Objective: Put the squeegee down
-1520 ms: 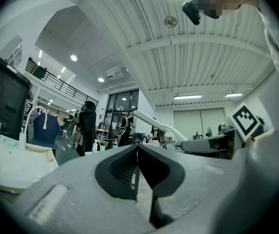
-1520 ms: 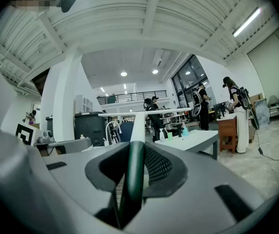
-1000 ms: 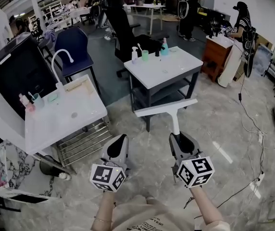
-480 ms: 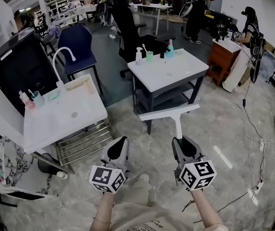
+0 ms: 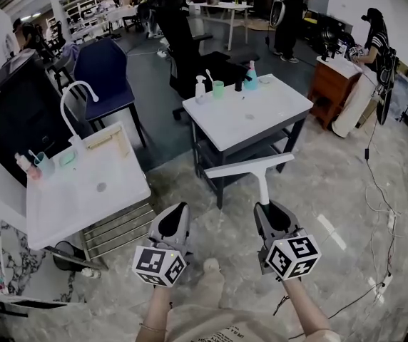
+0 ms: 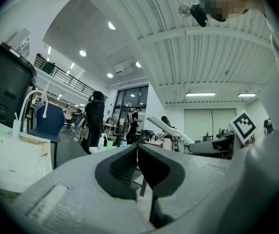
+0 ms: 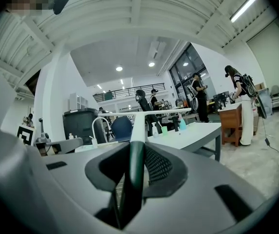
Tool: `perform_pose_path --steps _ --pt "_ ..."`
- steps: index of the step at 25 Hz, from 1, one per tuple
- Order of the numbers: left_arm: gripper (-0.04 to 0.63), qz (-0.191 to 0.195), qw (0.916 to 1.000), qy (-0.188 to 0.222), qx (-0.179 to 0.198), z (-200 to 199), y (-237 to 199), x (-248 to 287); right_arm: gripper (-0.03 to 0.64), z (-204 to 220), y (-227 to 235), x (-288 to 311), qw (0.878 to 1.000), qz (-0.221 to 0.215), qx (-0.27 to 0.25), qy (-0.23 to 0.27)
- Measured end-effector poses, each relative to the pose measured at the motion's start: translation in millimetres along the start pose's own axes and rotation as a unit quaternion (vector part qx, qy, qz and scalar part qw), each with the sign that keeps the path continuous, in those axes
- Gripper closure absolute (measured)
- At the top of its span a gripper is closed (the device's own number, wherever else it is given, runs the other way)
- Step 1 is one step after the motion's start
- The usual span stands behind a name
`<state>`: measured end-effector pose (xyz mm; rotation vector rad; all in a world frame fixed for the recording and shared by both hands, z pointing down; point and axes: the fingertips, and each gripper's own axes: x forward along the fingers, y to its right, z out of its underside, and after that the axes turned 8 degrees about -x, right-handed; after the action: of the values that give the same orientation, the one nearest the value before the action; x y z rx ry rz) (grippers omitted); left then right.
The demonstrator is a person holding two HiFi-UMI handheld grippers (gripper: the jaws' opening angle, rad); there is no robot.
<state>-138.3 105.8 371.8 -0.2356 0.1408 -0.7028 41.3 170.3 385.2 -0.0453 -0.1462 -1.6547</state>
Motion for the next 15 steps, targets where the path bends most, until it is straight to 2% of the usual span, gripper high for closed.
perform_pose_path --steps 4,8,15 --pt "0.572 -0.008 0.9999 -0.007 -0.008 -0.2 -23.5 40.2 0.522 -9.8 27.5 41.9 1.0 0.004 0.006 -0.003" --pt "0.572 0.007 0.9998 -0.015 -0.01 -3.8 -41.6 82.1 0.522 -15.5 49.2 87.3 1.0 0.004 0.013 -0.006" --pt "0.572 -0.006 0.9997 -0.005 -0.021 -12.4 -84.1 132.3 0.522 -22.0 68.3 152.0 1.0 0.0 0.021 -0.014"
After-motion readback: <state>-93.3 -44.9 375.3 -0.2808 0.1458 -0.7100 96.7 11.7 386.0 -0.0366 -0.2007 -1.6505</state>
